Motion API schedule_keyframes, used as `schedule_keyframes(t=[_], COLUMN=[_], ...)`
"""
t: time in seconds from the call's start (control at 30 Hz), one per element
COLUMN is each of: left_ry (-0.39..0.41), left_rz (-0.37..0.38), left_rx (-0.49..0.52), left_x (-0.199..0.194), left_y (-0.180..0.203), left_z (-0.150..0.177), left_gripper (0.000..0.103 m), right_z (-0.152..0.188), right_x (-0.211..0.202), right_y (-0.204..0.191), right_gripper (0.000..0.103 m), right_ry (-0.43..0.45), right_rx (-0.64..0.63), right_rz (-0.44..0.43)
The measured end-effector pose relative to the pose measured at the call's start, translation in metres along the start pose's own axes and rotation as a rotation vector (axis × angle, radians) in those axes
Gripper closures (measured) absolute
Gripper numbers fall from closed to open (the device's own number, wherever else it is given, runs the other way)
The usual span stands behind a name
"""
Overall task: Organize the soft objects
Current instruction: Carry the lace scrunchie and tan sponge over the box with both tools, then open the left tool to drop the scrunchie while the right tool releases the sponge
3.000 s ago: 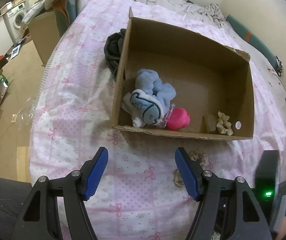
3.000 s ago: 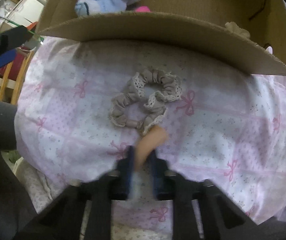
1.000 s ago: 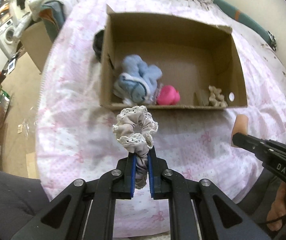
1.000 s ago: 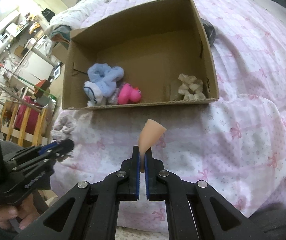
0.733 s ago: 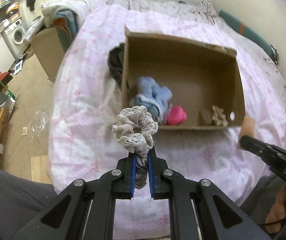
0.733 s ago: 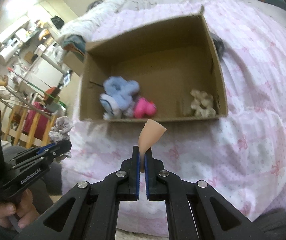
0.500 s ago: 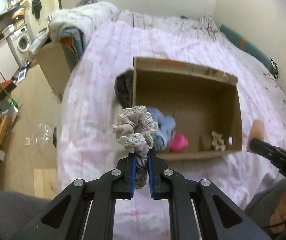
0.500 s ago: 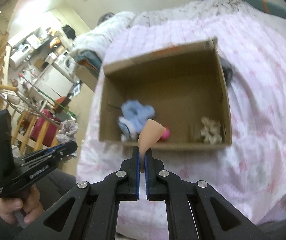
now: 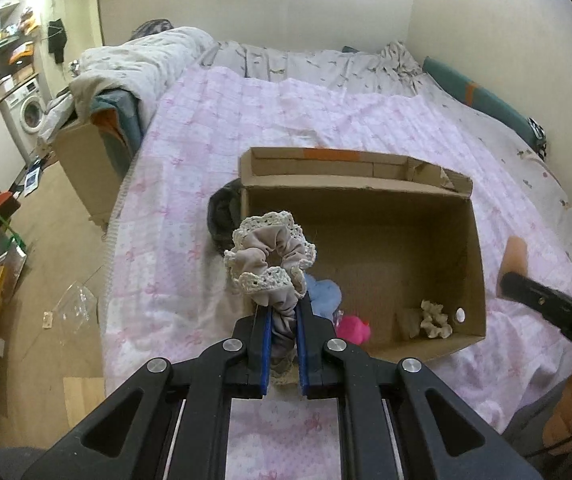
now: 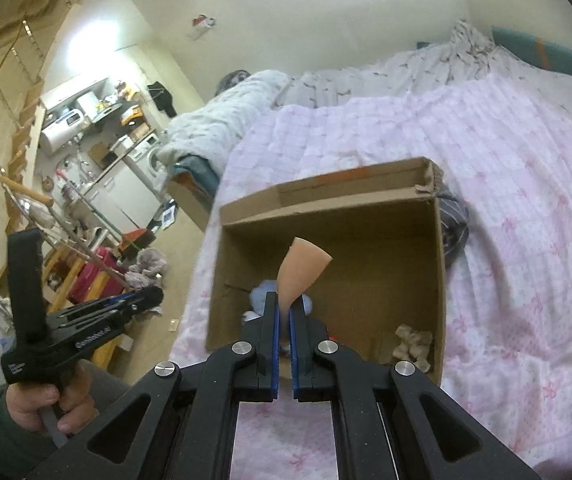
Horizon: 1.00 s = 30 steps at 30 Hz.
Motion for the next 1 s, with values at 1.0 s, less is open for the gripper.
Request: schedule_keyframes(t=[1.0], left_ry=[-0.039], left_rz=[0.097], left_rx=[-0.016], left_x=[0.077], left_y=[0.012], left_z=[0.019], left_gripper=[0.091], right_z=[0.051], right_x=[0.082], right_y=[0.022], right_gripper=[0.097], right_ry=[-0.22], right_rx=[-0.002], right_rz=[0.116])
Point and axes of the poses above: each gripper's, at about its wrist camera, not at the fingertips, and x roughly the way its jaws point, y to its right, z to its underside, the point moved 7 cm from there along x, roughly the way its jaws point, and after that the axes turned 14 degrees about z, right-handed, at the moved point
